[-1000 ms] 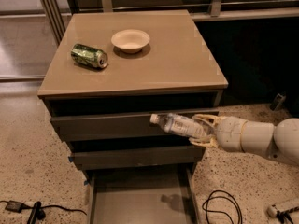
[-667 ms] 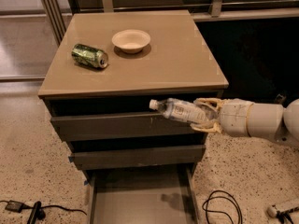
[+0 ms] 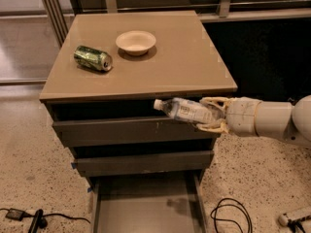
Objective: Pick blue plastic bottle from bottom drawer and place on counter
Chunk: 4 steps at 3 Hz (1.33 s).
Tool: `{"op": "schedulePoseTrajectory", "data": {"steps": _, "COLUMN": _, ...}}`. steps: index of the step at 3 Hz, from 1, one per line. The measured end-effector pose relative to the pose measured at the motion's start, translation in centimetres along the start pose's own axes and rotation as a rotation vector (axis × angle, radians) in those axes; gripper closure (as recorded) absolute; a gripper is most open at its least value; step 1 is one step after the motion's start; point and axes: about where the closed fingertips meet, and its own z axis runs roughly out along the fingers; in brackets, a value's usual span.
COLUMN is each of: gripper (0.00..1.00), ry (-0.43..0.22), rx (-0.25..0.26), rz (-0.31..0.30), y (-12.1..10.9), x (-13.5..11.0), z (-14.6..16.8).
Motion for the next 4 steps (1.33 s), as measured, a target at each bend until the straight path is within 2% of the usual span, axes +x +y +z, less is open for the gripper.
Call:
{"op": "schedulePoseTrajectory", "data": {"steps": 1, "gripper": 1.0, "ry": -0.046, "rx": -0.012, "rz": 0.003, "y": -2.5, "x": -0.8, "z": 0.3}}
{"op": "schedulePoseTrajectory", "data": {"steps": 2, "gripper": 1.0, "ry": -0.165, "rx": -0.057, "rz": 0.044, "y": -8.6, "x": -3.8, "z": -1.2}}
{"op": "schedulePoseTrajectory", "data": {"steps": 3, "gripper": 1.0, "ry": -0.219, "rx": -0.07, "rz": 0.05, "y": -12.7, "x": -6.0, "z": -3.4}}
{"op": "schedulePoseTrajectory", "data": {"steps": 4, "gripper": 1.0, "ry": -0.219, "rx": -0.073, "rz": 0.05, "y": -12.7, "x": -6.0, "z": -3.3}}
